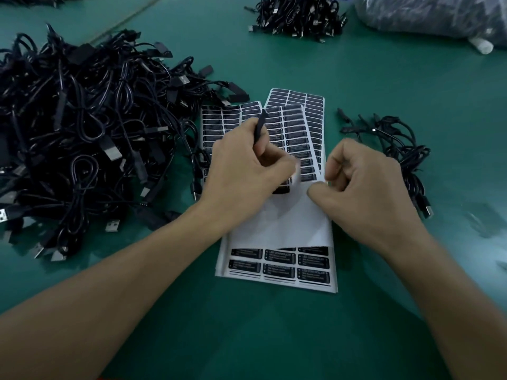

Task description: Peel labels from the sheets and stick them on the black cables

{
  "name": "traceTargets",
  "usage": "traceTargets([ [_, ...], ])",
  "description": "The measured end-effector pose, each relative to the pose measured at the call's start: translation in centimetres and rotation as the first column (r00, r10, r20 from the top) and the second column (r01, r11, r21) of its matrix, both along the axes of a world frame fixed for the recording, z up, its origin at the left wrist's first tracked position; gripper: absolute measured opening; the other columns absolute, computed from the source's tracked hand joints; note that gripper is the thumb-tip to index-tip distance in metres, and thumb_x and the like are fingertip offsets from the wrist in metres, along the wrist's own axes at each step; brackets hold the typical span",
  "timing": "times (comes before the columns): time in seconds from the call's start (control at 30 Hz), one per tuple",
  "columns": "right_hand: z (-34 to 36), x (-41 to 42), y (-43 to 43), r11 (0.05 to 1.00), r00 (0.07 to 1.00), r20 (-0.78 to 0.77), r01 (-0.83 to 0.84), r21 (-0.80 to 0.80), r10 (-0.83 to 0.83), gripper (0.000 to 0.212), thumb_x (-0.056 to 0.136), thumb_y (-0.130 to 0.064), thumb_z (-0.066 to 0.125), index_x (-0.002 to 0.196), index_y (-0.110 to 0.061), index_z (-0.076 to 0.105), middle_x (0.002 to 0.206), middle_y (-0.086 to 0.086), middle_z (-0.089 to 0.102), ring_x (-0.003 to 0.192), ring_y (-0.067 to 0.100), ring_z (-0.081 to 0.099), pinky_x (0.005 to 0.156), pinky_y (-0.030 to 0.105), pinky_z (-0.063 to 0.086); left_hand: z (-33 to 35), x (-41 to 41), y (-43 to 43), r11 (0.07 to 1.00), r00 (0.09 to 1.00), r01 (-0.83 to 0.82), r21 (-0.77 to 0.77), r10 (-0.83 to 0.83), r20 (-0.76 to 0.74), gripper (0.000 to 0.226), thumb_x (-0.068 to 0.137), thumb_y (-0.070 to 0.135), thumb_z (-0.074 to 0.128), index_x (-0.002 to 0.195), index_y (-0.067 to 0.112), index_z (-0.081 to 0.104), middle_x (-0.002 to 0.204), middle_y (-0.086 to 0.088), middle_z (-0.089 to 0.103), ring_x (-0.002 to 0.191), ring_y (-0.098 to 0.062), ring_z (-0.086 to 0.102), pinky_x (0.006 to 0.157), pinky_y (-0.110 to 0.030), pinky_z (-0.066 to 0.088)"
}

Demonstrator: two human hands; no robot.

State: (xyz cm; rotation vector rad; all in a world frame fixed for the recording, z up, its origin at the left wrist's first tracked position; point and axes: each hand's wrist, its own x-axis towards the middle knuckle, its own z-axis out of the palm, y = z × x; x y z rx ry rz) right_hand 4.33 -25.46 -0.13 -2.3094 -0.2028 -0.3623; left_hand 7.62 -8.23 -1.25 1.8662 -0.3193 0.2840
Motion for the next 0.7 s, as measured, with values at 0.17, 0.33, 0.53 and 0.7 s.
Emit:
traceTargets([
  [0.17,0.1,-0.2,0.5,0.992,0.993,0.116,0.042,-0.121,-0.028,0.028,0.078,-0.046,0.065,0.071,-0.023,0.052,0.053,-0.009,0.041,0.048,0.012,0.037,0.048,0.031,0.038,0.1,-0.1,-0.2,1.0,0.999,-0.018,-0.009,0.017,-0.037,0.045,0.073,0.007,0.072,0.073,0.022,0.029,0.063,0.008,0.072,0.072,-0.025,0.07,0.068,-0.038,0.057],
  [0.33,0.1,-0.3,1.9,0.987,0.985,0.174,0.039,-0.158,-0.011,0.024,0.075,-0.03,0.082,0.073,-0.019,0.061,0.065,-0.012,0.051,0.061,0.009,0.05,0.055,0.03,0.04,0.3,-0.2,-0.4,0.998,0.998,-0.055,-0.015,0.055,-0.034,0.046,0.071,0.003,0.072,0.072,0.021,0.03,0.063,-0.006,0.069,0.061,-0.007,0.068,0.056,-0.021,0.049],
  [0.53,-0.1,-0.3,2.1,0.981,0.982,0.183,0.087,-0.172,-0.055,0.013,0.083,-0.025,0.078,0.08,-0.013,0.073,0.066,-0.005,0.062,0.061,0.015,0.058,0.061,0.04,0.052,0.6,-0.5,-0.5,0.999,0.997,-0.053,-0.013,0.052,-0.064,0.046,0.072,0.01,0.076,0.071,0.022,0.032,0.073,-0.023,0.067,0.076,-0.038,0.064,0.068,-0.05,0.053],
  [0.7,-0.1,-0.2,2.0,0.984,0.983,0.157,0.114,-0.136,-0.092,0.011,0.085,-0.023,0.075,0.076,-0.017,0.072,0.063,-0.011,0.061,0.058,0.008,0.057,0.059,0.026,0.048,0.7,-0.6,-0.6,0.999,0.994,-0.034,-0.022,0.031,-0.101,0.044,0.076,0.016,0.076,0.072,0.022,0.033,0.069,-0.019,0.065,0.065,-0.034,0.057,0.068,-0.051,0.053],
])
